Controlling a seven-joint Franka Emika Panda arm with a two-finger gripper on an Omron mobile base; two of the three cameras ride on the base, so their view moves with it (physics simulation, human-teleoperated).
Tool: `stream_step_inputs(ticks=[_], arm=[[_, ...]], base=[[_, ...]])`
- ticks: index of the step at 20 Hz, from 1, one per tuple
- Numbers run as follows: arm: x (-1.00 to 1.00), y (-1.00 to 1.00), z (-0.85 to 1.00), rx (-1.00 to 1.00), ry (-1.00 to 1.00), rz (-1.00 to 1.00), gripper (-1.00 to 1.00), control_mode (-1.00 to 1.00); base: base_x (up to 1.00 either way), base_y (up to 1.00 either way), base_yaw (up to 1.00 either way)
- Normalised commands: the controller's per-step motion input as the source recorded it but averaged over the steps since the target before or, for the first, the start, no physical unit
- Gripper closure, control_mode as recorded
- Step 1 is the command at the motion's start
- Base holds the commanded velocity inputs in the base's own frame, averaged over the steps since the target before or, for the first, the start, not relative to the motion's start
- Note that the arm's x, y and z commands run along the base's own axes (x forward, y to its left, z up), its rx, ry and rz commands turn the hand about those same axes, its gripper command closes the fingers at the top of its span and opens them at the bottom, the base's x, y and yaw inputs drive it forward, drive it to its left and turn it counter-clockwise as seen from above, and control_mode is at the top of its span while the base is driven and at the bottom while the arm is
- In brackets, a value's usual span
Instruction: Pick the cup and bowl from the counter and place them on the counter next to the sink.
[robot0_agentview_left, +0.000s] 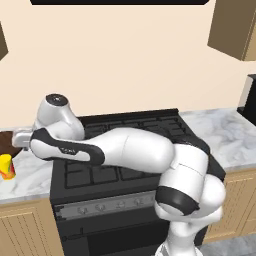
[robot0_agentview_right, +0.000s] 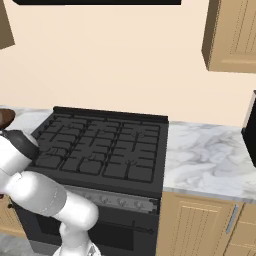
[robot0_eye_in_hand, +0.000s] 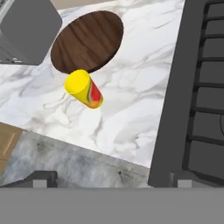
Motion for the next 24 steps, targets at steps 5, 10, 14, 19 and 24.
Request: stream_step_inputs(ticks=[5, 10, 14, 19, 24], arm=[[0.15, 0.59, -0.10, -0.07, 0.03, 0.00, -1.00, -1.00], [0.39, 0.37, 0.00, -0.16, 0.08, 0.00, -1.00, -1.00], [0.28, 0.17, 0.23, -0.16, 0.13, 0.00, -1.00, -1.00], [0.32, 0.26, 0.07, -0.12, 0.14, 0.00, -1.00, -1.00], [0.48, 0.34, -0.04, -0.11, 0.09, 0.00, -1.00, -1.00]], base=[[0.00, 0.00, 0.00], [0.00, 0.00, 0.00], [0.00, 0.00, 0.00], [0.00, 0.00, 0.00], [0.00, 0.00, 0.00]])
